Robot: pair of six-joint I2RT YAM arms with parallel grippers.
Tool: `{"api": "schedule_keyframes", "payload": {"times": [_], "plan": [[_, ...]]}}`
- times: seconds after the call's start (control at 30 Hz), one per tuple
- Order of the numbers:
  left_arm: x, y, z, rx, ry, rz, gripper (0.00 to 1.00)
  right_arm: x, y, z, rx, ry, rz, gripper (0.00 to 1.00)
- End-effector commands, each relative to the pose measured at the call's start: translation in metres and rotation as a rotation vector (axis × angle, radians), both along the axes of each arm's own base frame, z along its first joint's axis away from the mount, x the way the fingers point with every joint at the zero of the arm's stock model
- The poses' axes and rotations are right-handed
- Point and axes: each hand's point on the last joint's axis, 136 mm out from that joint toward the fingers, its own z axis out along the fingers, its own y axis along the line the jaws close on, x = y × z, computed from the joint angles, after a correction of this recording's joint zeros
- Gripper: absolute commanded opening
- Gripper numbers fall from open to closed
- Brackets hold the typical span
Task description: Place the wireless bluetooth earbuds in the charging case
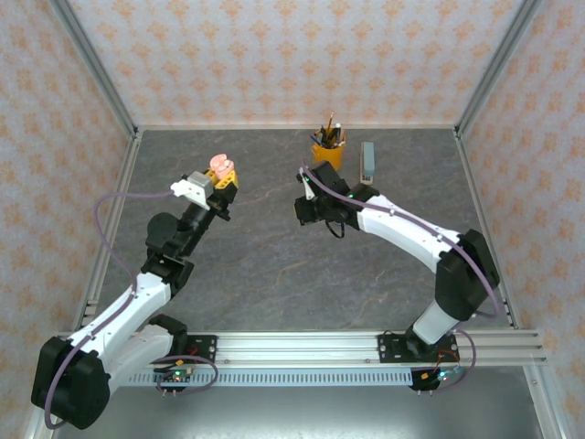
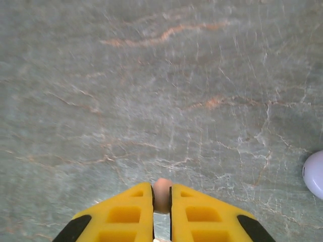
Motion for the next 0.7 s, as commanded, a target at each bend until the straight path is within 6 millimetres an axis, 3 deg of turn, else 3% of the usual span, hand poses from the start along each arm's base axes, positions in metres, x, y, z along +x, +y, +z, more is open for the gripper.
{"api": "schedule_keyframes", "payload": {"times": [0.0, 0.1, 0.23, 0.53, 0.67], "plan": [[0.000, -0.003, -0.003, -0.010, 0.011, -0.029, 0.00, 0.002, 0.002, 0.028, 0.086, -0.056, -0.023, 0.13], [0.002, -0.005, -0.008, -0.010, 0.025, -0.036, 0.00, 0.002, 0.004, 0.040, 0.118, -0.073, -0.019, 0.12], [0.004, -0.007, -0.011, -0.012, 0.036, -0.042, 0.00, -0.001, 0.004, 0.033, 0.124, -0.055, -0.020, 0.11], [0.005, -0.008, -0.017, -0.019, 0.052, -0.046, 0.00, -0.003, -0.012, -0.022, 0.117, 0.018, -0.147, 0.11], [0.004, -0.008, -0.017, -0.019, 0.055, -0.051, 0.00, 0.004, -0.026, -0.047, 0.066, 0.053, -0.235, 0.19]]}}
